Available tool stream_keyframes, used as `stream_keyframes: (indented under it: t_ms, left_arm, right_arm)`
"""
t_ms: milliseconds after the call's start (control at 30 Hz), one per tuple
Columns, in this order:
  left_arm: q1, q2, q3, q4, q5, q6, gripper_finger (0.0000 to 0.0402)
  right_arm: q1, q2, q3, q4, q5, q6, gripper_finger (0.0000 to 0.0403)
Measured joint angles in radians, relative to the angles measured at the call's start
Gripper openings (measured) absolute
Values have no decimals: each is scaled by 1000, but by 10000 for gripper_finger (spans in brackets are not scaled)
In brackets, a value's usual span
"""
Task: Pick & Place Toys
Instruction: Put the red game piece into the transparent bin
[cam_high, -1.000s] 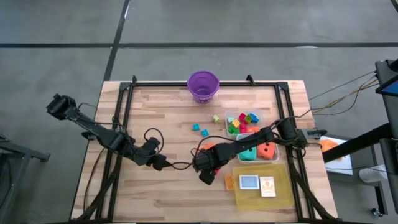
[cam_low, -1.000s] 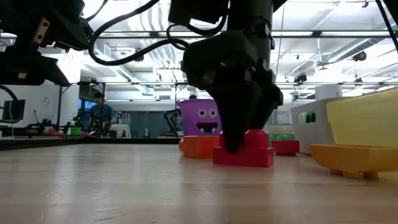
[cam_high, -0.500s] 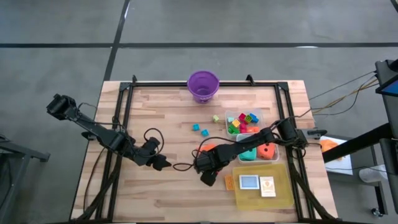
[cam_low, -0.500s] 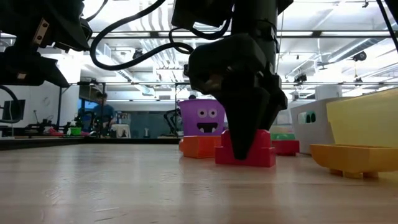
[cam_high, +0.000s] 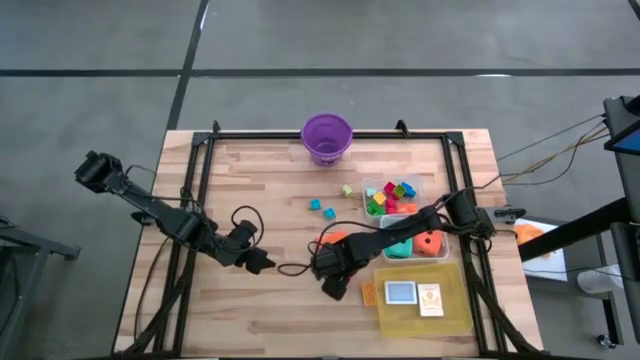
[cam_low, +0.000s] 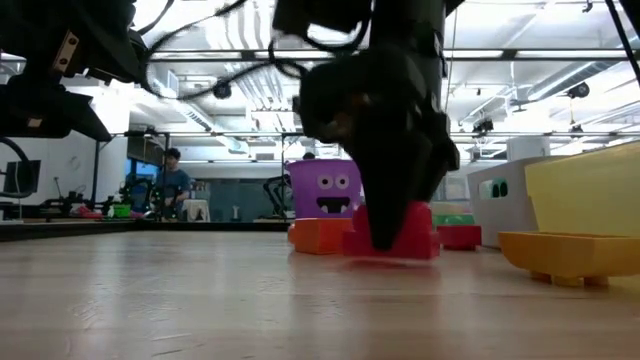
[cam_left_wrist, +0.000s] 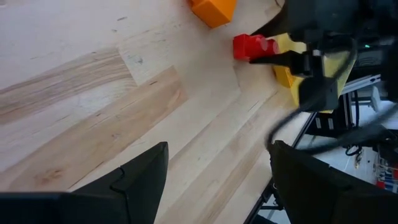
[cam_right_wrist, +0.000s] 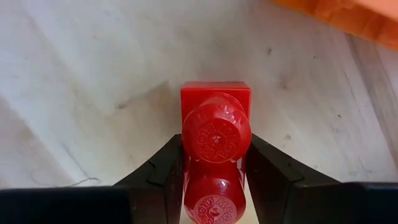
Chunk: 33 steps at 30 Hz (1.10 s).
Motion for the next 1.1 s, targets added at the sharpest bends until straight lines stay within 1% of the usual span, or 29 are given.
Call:
stream_keyframes:
  t_ms: [167,300,433,533,600,667,767,800,933,1100]
  left_arm:
    - [0,0,0,-1,0,0,272]
    - [0,0,0,-1,0,-3,272]
    - [0,0,0,4,0,-37,272]
    - [0,0,0,13,0,-64,272]
    - [0,0,0,48,1,-63,272]
    - [0,0,1,95,1,-37,272]
    - [4,-1,4,182,1,32,271]
    - [7,-1,9,189,3,53,271]
    - [28,-1,54,169,3,147,271]
    - [71,0,119,84,0,247,271]
  right_arm:
    - [10,-56,28,0,0,-9,127]
    - [9,-127,29,-2,7,-22,127]
    - [7,-227,26,-15,70,-27,127]
    - [-10,-301,23,-68,137,-25,127]
    - [-29,-351,15,-117,187,-18,127]
    - [-59,-402,5,-173,216,-14,127]
    - [-117,-467,-25,-264,239,-21,127]
    - [-141,-488,-38,-291,239,-29,127]
    - [-249,-569,-119,-330,230,-72,127]
    - [-404,-656,-256,-328,160,-118,127]
